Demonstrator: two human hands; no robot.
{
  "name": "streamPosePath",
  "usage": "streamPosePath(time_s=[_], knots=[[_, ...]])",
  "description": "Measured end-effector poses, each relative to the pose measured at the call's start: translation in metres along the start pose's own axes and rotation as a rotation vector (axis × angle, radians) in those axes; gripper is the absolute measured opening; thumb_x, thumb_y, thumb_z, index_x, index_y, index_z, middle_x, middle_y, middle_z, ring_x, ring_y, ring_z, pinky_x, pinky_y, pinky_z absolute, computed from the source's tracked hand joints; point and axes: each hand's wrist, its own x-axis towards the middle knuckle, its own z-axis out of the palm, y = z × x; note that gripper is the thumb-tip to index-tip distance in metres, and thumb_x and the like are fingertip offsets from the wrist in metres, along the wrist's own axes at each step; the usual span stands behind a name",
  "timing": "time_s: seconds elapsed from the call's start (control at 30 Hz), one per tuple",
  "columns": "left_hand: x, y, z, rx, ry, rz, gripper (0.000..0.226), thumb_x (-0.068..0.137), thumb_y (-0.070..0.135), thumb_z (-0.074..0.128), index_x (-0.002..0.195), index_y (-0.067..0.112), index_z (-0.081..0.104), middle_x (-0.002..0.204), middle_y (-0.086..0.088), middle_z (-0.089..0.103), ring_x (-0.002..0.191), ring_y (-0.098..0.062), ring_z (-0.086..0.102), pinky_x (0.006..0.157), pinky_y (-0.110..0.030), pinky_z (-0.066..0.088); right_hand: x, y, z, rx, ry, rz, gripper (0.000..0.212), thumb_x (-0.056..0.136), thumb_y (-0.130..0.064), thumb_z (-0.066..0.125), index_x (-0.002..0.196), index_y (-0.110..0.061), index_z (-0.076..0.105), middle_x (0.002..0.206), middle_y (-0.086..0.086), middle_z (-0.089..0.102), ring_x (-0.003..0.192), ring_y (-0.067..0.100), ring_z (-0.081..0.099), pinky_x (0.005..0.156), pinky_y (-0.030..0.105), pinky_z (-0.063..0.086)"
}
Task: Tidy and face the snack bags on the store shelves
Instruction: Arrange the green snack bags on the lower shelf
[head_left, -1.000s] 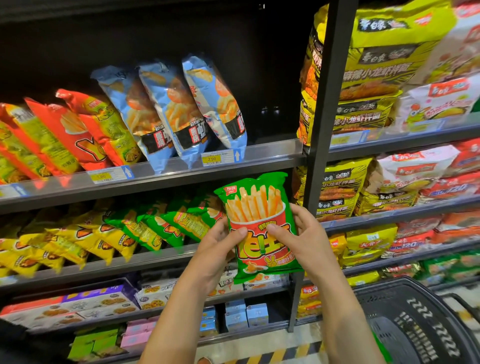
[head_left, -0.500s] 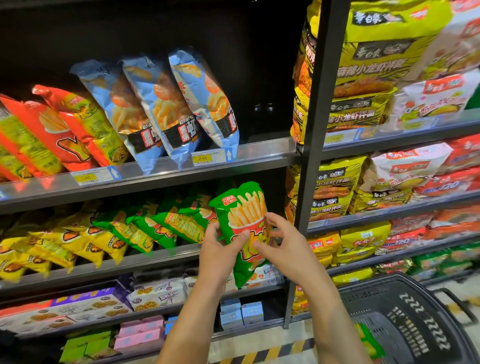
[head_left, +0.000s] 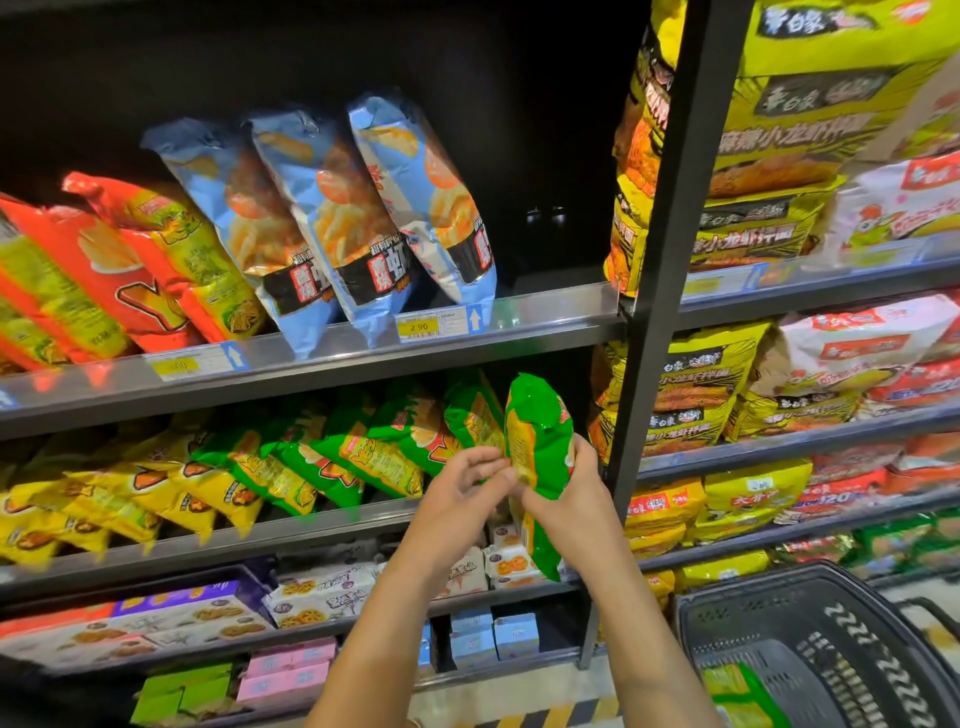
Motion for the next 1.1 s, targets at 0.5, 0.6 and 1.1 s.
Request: streamPosePath(time_s=[0.5, 0.6, 1.1], knots=[[0.085, -0.029, -0.06, 1.394, 0.43, 0.1, 0.07, 0.098, 0.048, 0.062, 0.158, 0.026, 0.035, 0.16, -0.011, 0.038, 0.153, -0.038, 0.024, 0.129, -0.057, 0.013, 0.082, 0.018, 0.036, -0.061, 0.179, -0.023, 0.083, 0.086, -0.027, 0.084, 0.151, -0.035, 0.033, 0.138, 0.001, 0.055, 0.122, 0.015, 0.057, 0.095, 0.036, 0.054], [0.089, -0.041, -0.065, 1.423, 0.418, 0.063, 0.072, 0.098, 0.048, 0.06, 0.16, 0.027, 0.031, 0.162, -0.011, 0.034, 0.155, -0.038, 0.023, 0.128, -0.057, 0.011, 0.1, 0.019, 0.041, -0.097, 0.189, -0.013, 0.082, 0.088, -0.028, 0.084, 0.152, -0.029, 0.033, 0.14, 0.004, 0.052, 0.117, 0.012, 0.053, 0.089, 0.031, 0.048], [0.092, -0.052, -0.078, 1.427, 0.396, 0.085, 0.068, 0.09, 0.045, 0.072, 0.151, 0.023, 0.051, 0.148, -0.015, 0.052, 0.142, -0.043, 0.042, 0.121, -0.061, 0.028, 0.137, 0.054, 0.064, -0.331, 0.048, 0.08, 0.054, 0.087, -0.023, 0.083, 0.127, -0.012, 0.049, 0.123, 0.009, 0.057, 0.127, 0.03, 0.048, 0.097, 0.047, 0.05]])
